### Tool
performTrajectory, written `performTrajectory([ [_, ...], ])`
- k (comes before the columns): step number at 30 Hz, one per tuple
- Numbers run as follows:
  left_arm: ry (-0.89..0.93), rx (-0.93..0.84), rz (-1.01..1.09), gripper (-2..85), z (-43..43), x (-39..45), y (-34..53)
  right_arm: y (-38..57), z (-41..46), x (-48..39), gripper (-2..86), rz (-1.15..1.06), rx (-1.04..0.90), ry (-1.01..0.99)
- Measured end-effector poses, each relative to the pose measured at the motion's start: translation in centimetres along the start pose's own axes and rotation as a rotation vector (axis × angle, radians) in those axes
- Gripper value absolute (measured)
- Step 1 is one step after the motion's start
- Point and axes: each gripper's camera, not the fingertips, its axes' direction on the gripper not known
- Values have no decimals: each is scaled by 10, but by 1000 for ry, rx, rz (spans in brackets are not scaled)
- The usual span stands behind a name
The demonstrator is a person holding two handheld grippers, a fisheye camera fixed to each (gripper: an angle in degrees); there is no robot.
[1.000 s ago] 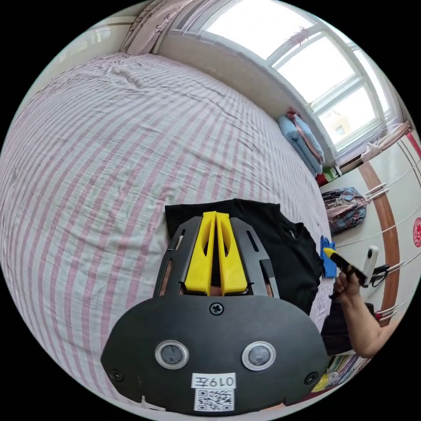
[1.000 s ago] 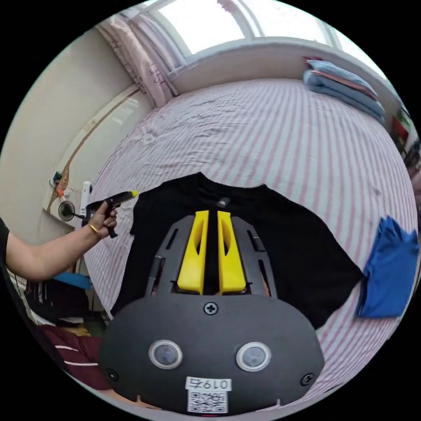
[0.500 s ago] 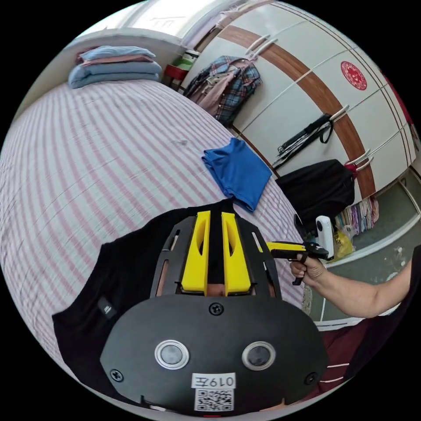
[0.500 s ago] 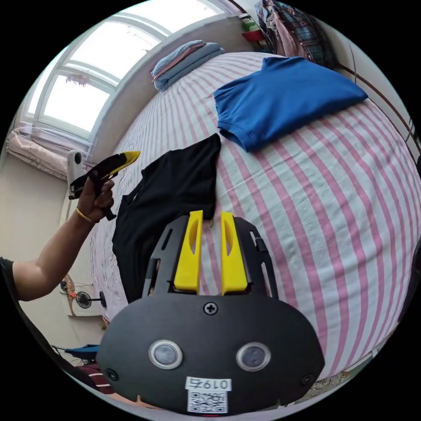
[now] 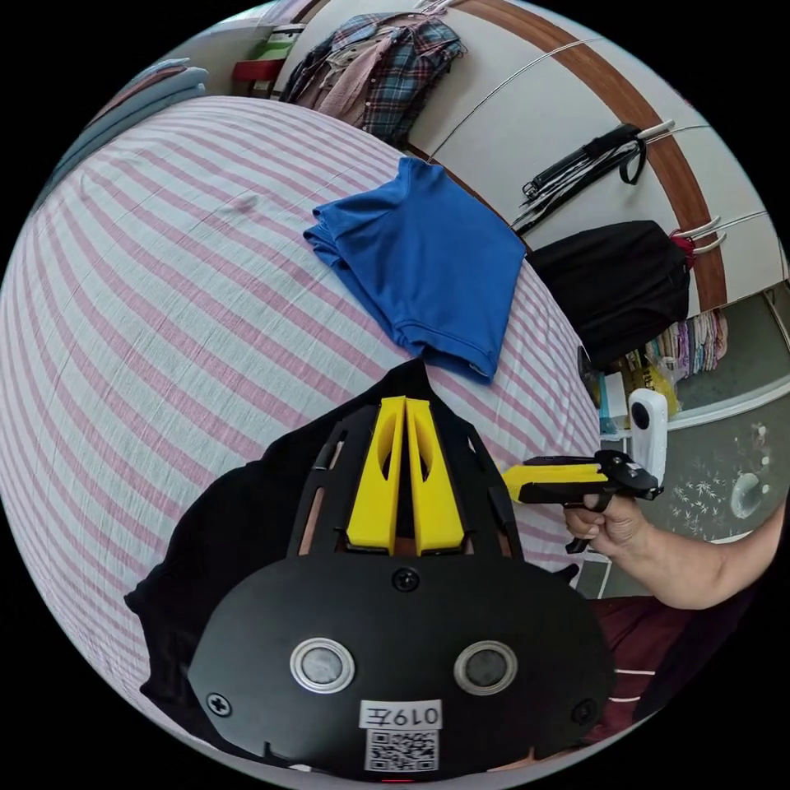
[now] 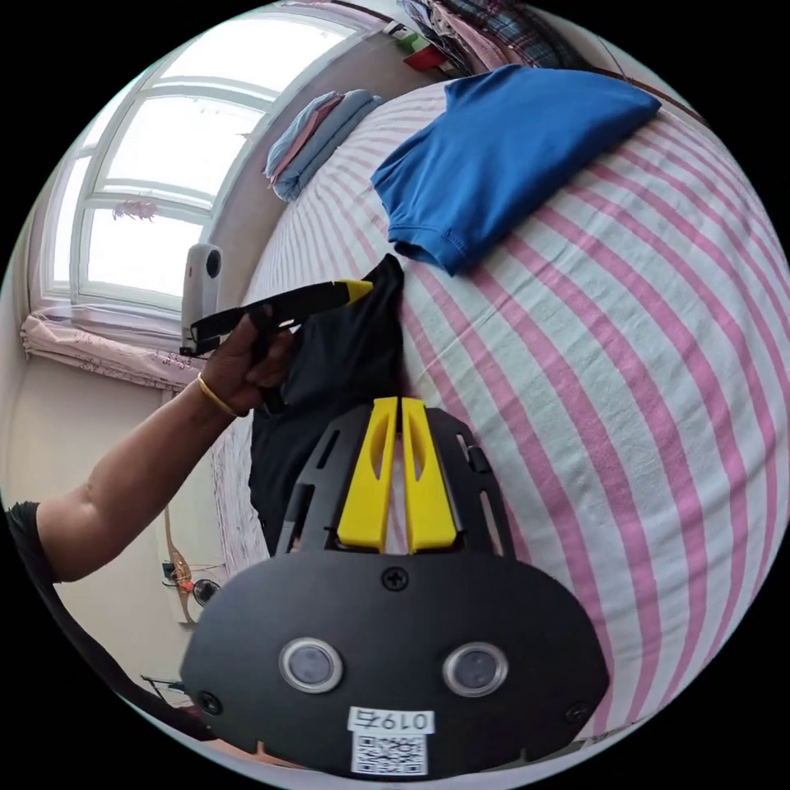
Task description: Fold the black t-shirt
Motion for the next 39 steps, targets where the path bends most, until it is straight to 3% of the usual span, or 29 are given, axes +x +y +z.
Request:
performTrajectory([
  [13, -181, -20, 0, 9, 85, -1, -2, 14, 100, 10, 64, -104, -101, 29],
  [16, -82, 36, -15, 11, 88, 3, -2, 19, 112, 6, 66, -119, -90, 24],
  [18, -116, 40, -7, 13, 93, 7, -2, 20, 119, 4, 66, -126, -81, 37],
  [29, -316, -49, 305, 62, 129, 58, -10, 14, 167, -3, 65, -139, -81, 30],
  [39, -135, -146, 314, 7, 127, 62, -20, 7, 197, -11, 0, -114, -89, 16],
])
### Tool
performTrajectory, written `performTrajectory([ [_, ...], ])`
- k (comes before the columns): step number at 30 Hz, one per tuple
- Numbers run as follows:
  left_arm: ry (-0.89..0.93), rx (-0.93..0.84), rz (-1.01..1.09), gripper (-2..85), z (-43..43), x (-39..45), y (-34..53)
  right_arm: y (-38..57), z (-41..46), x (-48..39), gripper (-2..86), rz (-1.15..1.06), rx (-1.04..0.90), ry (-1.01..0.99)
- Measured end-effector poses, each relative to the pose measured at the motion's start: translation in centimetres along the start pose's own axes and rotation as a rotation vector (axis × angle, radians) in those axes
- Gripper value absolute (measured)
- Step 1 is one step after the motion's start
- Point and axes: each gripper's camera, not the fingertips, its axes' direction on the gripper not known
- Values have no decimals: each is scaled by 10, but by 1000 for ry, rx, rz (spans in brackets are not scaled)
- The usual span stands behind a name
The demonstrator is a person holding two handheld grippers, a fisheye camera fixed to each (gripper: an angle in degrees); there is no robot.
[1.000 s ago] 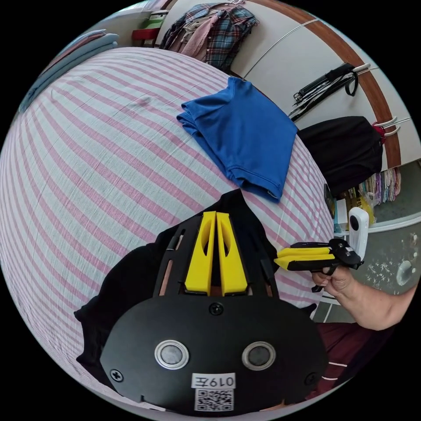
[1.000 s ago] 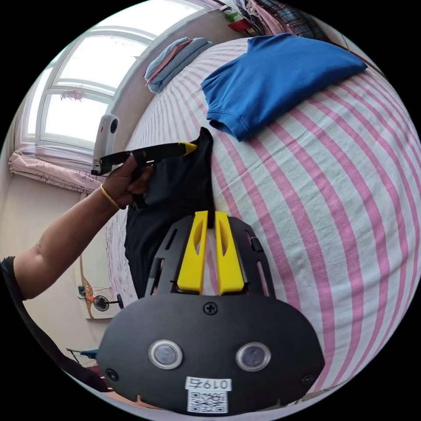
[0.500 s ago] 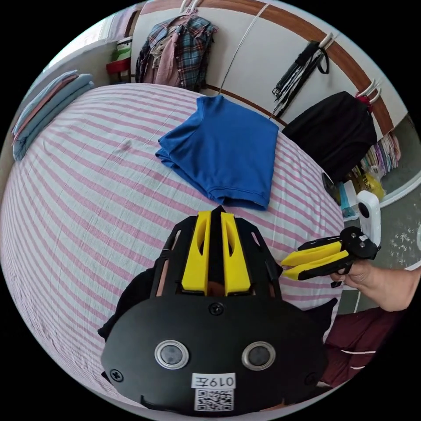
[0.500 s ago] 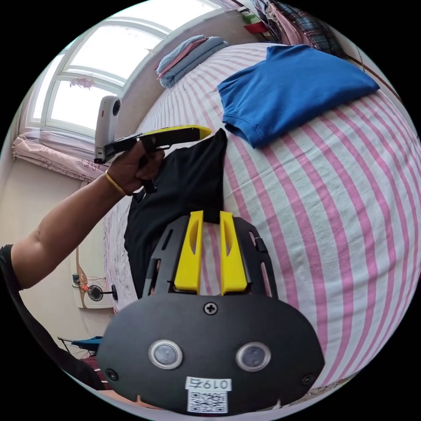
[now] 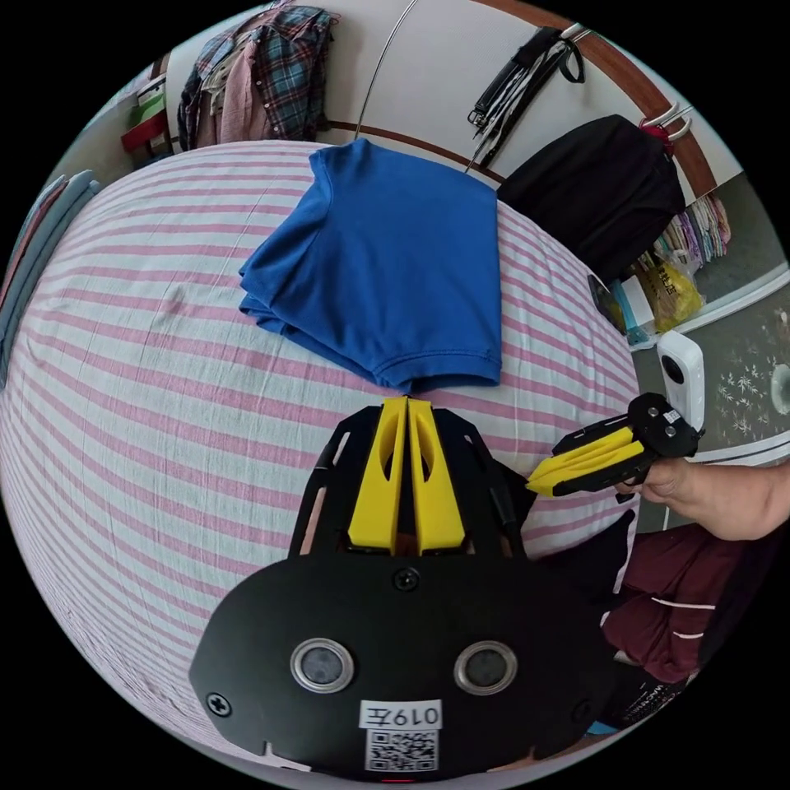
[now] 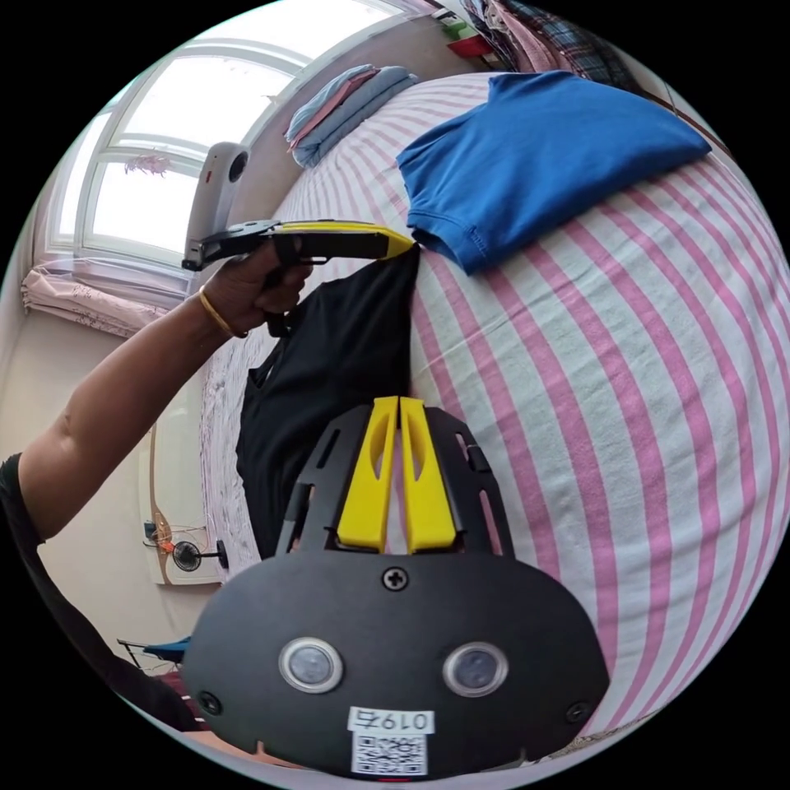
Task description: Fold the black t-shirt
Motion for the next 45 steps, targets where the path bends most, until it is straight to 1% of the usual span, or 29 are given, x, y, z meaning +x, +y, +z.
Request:
performTrajectory([
  [5, -36, 39, -42, 4, -26, 5, 3, -2, 2, -14, -5, -7, 23, 57],
  [11, -118, -13, -45, 13, -46, 30, 6, -8, 11, -25, 7, 12, 18, 72],
  [15, -114, -36, -46, 35, -72, 40, 9, -18, 9, -35, 61, -6, -2, 62],
  [18, -82, -42, -40, 71, -103, 47, 12, -22, 1, -51, 70, -65, -17, 94],
  [21, -57, 12, -25, 90, -147, 57, 21, -16, -13, -80, 54, -202, -51, 179],
  [22, -44, 55, -31, 91, -170, 62, 29, -10, -17, -93, 47, -270, -78, 190],
  [24, -31, 147, -66, 80, -208, 70, 49, 1, -22, -106, 40, -340, -137, 161],
  [26, 46, 294, -150, 52, -262, 80, 99, 13, -25, -114, 39, -370, -207, 102],
  [27, 78, 340, -180, 44, -275, 83, 118, 23, -29, -118, 39, -392, -247, 98],
  [28, 128, 420, -243, 32, -299, 91, 157, 35, -32, -122, 38, -423, -299, 107],
  [29, 127, 470, -302, 23, -320, 106, 202, 41, -33, -124, 38, -436, -327, 113],
  [30, 115, 483, -336, 21, -329, 115, 225, 53, -34, -126, 36, -456, -382, 129],
  [32, 107, 461, -486, 14, -350, 157, 318, 72, -37, -127, 32, -481, -458, 155],
  [33, 102, 444, -531, 13, -353, 169, 341, 83, -39, -130, 28, -505, -497, 188],
  [35, 69, 358, -700, 12, -363, 229, 426, 100, -42, -140, 29, -553, -525, 242],
  [37, 36, 290, -800, 12, -370, 277, 476, 122, -44, -156, 55, -608, -548, 322],
  [38, -13, 237, -867, 13, -376, 310, 504, 127, -44, -159, 66, -619, -552, 360],
  [39, -39, 215, -917, 15, -380, 325, 518, 137, -43, -162, 80, -625, -563, 410],
  [40, -49, 209, -1027, 18, -388, 353, 546, 144, -44, -162, 87, -601, -573, 429],
  [41, -39, 238, -1142, 22, -396, 376, 574, 147, -45, -161, 88, -584, -568, 441],
  [42, -39, 253, -1205, 25, -400, 387, 589, 151, -50, -159, 92, -549, -540, 459],
  [44, -19, 312, -1411, 42, -412, 426, 642, 152, -57, -153, 95, -495, -528, 436],
  [45, -9, 328, -1458, 48, -413, 435, 654, 152, -59, -149, 95, -462, -535, 409],
])
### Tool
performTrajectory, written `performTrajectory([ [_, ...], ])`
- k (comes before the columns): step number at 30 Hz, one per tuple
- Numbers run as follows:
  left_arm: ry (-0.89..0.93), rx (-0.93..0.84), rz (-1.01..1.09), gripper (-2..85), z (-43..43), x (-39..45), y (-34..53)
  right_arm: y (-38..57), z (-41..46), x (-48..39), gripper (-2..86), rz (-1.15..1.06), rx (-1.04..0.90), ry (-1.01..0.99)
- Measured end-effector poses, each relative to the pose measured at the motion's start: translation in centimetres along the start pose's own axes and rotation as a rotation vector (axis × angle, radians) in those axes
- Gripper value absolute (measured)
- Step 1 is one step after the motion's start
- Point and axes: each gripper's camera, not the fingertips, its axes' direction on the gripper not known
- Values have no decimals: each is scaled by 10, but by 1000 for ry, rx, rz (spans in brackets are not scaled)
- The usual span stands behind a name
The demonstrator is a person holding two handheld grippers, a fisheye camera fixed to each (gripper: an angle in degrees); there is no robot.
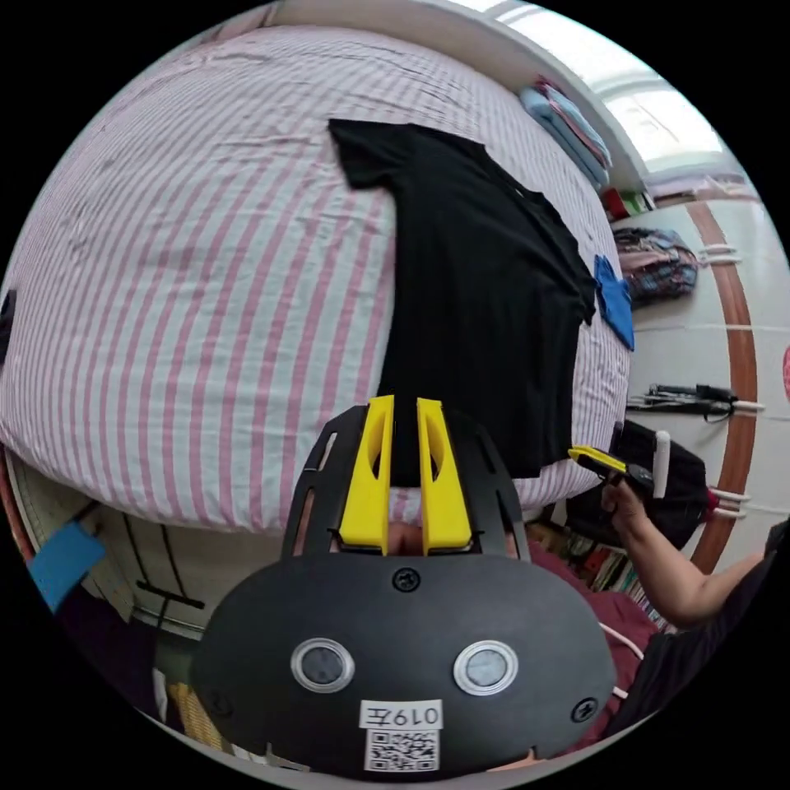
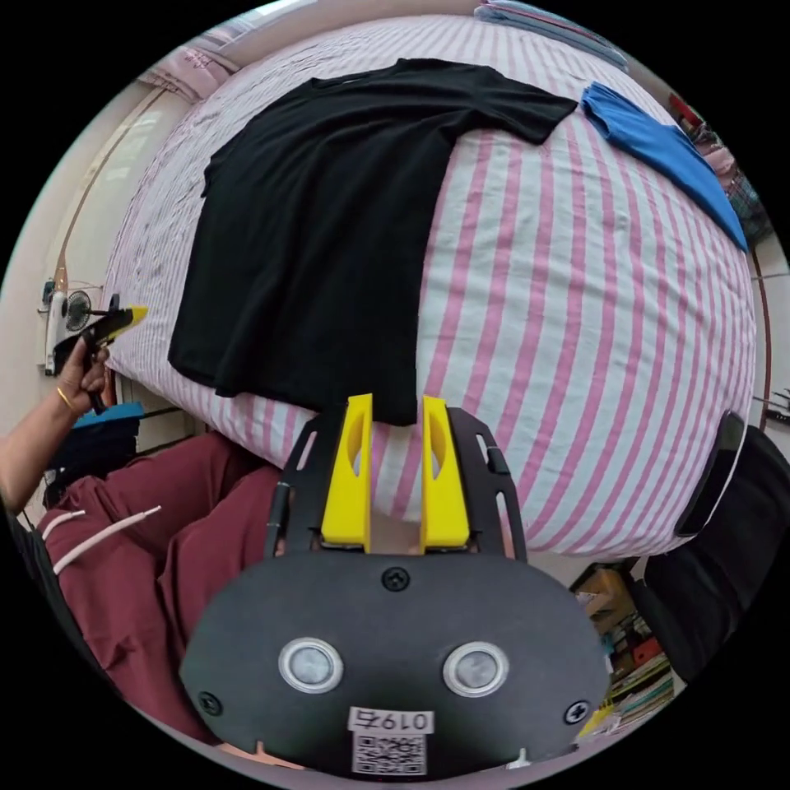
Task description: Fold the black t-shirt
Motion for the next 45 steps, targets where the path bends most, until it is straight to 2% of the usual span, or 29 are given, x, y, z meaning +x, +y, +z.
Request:
performTrajectory([
  [2, 42, -5, -99, 73, -18, -30, 27, 3, 0, 8, 96, 31, 1, -52],
  [7, 122, -39, -120, 106, -49, -51, 50, 11, -4, 39, 86, 129, 29, -232],
  [11, 83, -142, 4, 120, -63, -35, 51, 9, -5, 29, 83, 28, -5, -152],
  [15, 58, -173, 11, 120, -80, -29, 53, 9, -6, 24, 89, -12, -30, -133],
  [25, 282, -193, -131, 75, -146, -36, 73, 33, -14, 43, 64, 161, 34, -270],
  [31, 252, -217, -137, 25, -179, -28, 86, 41, -16, 29, 7, 171, 23, -218],
  [38, 278, -166, -83, 12, -244, -24, 102, 65, -61, 29, 0, 140, 80, -213],
  [45, 230, -213, -107, 9, -268, -37, 108, 94, -57, 58, 2, 192, 11, -263],
])
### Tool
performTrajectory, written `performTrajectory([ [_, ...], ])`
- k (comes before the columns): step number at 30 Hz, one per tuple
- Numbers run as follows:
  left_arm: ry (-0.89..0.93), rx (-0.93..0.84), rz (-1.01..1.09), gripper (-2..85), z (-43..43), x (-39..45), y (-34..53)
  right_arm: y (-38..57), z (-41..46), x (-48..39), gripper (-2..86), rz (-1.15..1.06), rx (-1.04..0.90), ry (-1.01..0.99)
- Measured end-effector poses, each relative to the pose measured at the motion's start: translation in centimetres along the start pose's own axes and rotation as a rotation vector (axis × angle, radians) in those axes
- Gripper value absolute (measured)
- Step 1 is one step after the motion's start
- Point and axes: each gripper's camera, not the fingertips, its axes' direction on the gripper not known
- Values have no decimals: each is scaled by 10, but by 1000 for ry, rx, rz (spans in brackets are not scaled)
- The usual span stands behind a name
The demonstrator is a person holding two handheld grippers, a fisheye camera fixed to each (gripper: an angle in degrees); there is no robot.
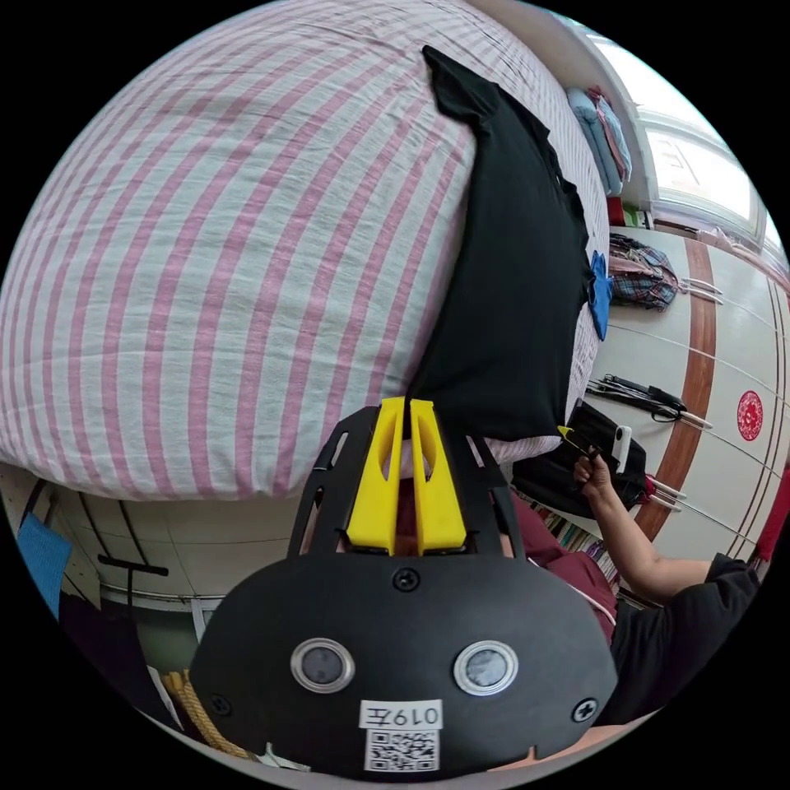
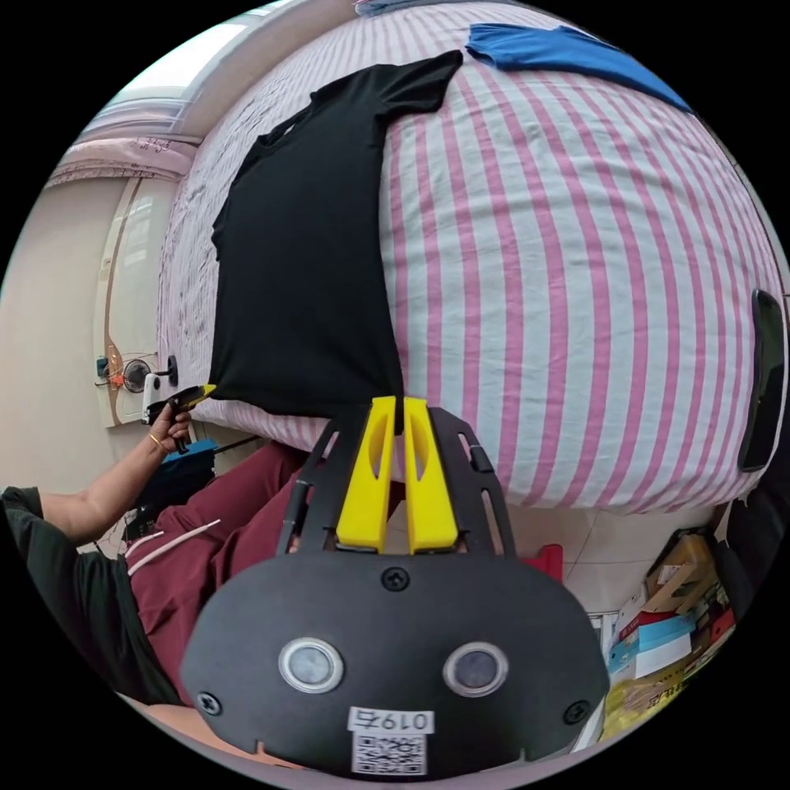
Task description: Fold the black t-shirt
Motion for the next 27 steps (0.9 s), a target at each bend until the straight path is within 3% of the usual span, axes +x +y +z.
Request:
performTrajectory([
  [7, -168, -125, 79, 8, 10, 29, -11, -11, 24, -19, 2, -73, -115, 142],
  [20, -396, -166, 259, 22, 21, 77, 7, 24, 17, -50, 25, -146, -107, 299],
  [27, -210, -201, 225, 66, 20, 69, 6, 41, 8, -59, 81, -169, -153, 205],
])
